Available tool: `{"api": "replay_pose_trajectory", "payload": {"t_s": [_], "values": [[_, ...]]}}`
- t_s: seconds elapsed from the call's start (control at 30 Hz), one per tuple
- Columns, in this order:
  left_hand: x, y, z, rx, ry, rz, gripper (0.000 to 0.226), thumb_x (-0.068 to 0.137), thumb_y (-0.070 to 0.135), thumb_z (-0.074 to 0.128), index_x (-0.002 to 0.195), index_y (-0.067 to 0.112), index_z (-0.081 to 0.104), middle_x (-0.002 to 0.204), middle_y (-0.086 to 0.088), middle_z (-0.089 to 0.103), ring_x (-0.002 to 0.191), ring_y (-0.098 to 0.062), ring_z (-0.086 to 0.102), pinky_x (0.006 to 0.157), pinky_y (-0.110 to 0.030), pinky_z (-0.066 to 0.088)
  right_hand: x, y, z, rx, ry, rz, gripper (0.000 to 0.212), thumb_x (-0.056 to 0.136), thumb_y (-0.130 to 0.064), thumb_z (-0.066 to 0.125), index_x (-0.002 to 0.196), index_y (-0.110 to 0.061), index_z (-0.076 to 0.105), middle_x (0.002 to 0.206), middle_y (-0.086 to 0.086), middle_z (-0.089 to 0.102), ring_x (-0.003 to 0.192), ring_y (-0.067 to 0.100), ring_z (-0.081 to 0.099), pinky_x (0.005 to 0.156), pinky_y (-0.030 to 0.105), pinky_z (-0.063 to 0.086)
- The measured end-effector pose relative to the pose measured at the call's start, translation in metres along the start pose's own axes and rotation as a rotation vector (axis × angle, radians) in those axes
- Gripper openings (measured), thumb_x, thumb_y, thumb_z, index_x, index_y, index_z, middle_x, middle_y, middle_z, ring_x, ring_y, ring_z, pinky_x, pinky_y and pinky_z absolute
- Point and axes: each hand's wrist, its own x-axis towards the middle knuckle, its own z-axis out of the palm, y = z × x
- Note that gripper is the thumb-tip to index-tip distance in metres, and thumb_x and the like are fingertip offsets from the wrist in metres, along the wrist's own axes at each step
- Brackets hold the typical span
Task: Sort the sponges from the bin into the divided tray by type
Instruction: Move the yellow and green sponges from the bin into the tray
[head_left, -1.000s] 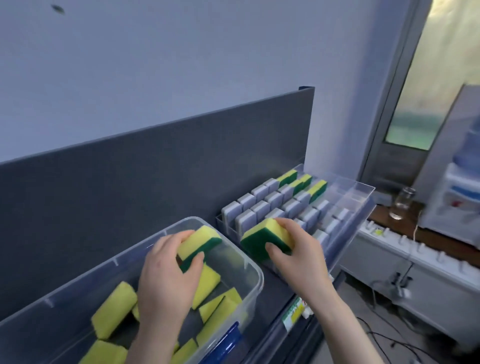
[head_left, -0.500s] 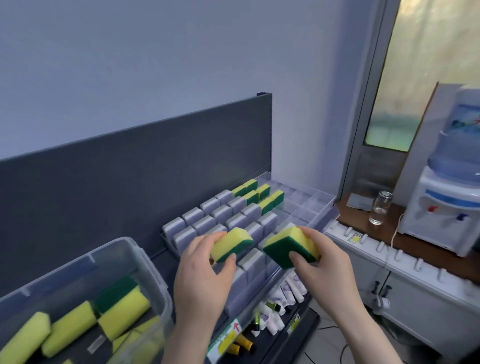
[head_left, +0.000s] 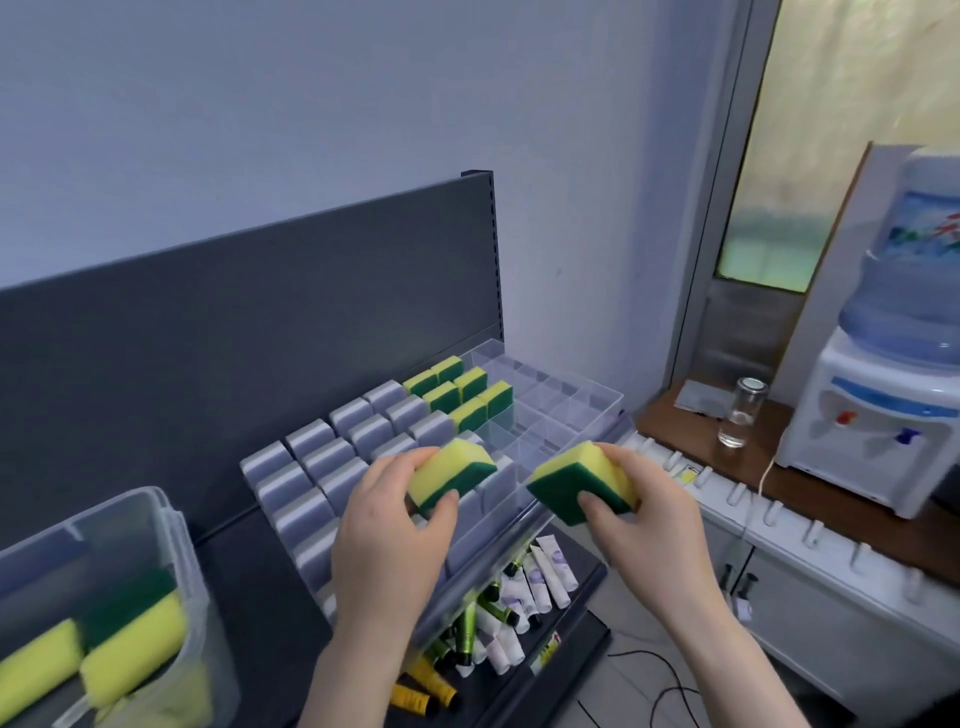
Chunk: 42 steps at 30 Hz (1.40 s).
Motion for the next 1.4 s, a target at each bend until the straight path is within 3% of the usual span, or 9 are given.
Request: {"api": "replay_pose_trajectory", "payload": {"t_s": [0.2,0.4,0.53,0.67,0.8,1.07,1.2,1.27,1.4], "values": [[0.035,-0.001,0.03,0.065,-0.002,-0.03,0.036,0.084,0.026,0.068,0.118,0.033,0.059,0.103,0.021,0.054,0.083,0.003,0.053,0.063,-0.018,0.049,0.044,0.023,0.006,-0.003,-0.047,0.039,0.042,0.08,-0.013,0.069,0.118,-0.027,0.06,0.103,-0.011,0.062,0.087,0.018,0.062,0.079,0.036,0.053],[0.088,-0.01,0.061,0.107,0.042,-0.096,0.035,0.083,0.03,0.068,0.116,0.036,0.058,0.102,0.027,0.053,0.085,0.002,0.052,0.061,-0.014,0.04,0.113,0.041,0.026,-0.05,-0.121,-0.035,0.04,0.08,-0.013,0.07,0.116,-0.027,0.061,0.091,-0.027,0.054,0.081,-0.005,0.05,0.068,0.004,0.035],[0.114,-0.022,0.081,0.131,0.075,-0.149,0.039,0.084,0.032,0.068,0.122,0.033,0.057,0.109,0.022,0.054,0.084,0.001,0.051,0.063,-0.01,0.038,0.155,0.049,0.043,-0.065,-0.217,-0.061,0.042,0.081,-0.016,0.07,0.119,-0.029,0.058,0.099,-0.02,0.058,0.086,-0.002,0.051,0.069,0.003,0.034],[0.136,-0.025,0.093,0.17,0.052,-0.185,0.038,0.084,0.035,0.067,0.121,0.033,0.057,0.095,0.028,0.049,0.079,0.008,0.048,0.057,-0.007,0.034,0.183,0.057,0.057,-0.072,-0.259,-0.087,0.041,0.08,-0.014,0.071,0.116,-0.028,0.06,0.094,-0.024,0.057,0.084,-0.003,0.052,0.07,0.0,0.032],[0.152,-0.028,0.106,0.195,0.029,-0.207,0.037,0.085,0.037,0.066,0.121,0.035,0.056,0.091,0.029,0.047,0.076,0.009,0.046,0.06,-0.013,0.044,0.206,0.067,0.068,-0.051,-0.276,-0.099,0.039,0.082,-0.017,0.07,0.117,-0.03,0.059,0.093,-0.03,0.053,0.084,-0.005,0.052,0.072,0.007,0.035],[0.153,-0.029,0.119,0.29,-0.015,-0.285,0.033,0.08,0.038,0.067,0.111,0.041,0.056,0.096,0.026,0.055,0.081,0.002,0.054,0.067,-0.025,0.052,0.239,0.085,0.086,-0.05,-0.367,-0.136,0.035,0.078,-0.019,0.073,0.11,-0.028,0.063,0.095,-0.018,0.06,0.086,-0.004,0.054,0.07,0.004,0.035],[0.15,-0.023,0.125,0.342,-0.081,-0.294,0.032,0.082,0.041,0.065,0.111,0.043,0.053,0.097,0.027,0.054,0.079,0.007,0.051,0.062,-0.011,0.044,0.254,0.089,0.091,-0.08,-0.444,-0.164,0.039,0.078,-0.018,0.073,0.115,-0.026,0.062,0.101,-0.016,0.06,0.092,0.008,0.055,0.076,0.016,0.038],[0.151,-0.019,0.129,0.38,-0.119,-0.308,0.033,0.084,0.043,0.062,0.115,0.044,0.05,0.101,0.027,0.053,0.081,0.007,0.051,0.061,-0.008,0.039,0.261,0.09,0.092,-0.094,-0.493,-0.179,0.041,0.078,-0.016,0.074,0.116,-0.024,0.062,0.099,-0.016,0.058,0.091,0.008,0.054,0.074,0.012,0.037],[0.153,-0.012,0.134,0.424,-0.164,-0.299,0.032,0.086,0.045,0.06,0.117,0.045,0.05,0.104,0.027,0.052,0.086,0.006,0.052,0.07,-0.014,0.049,0.275,0.092,0.093,-0.112,-0.632,-0.234,0.041,0.08,-0.015,0.072,0.118,-0.025,0.061,0.098,-0.018,0.059,0.09,0.006,0.055,0.07,0.007,0.037]]}}
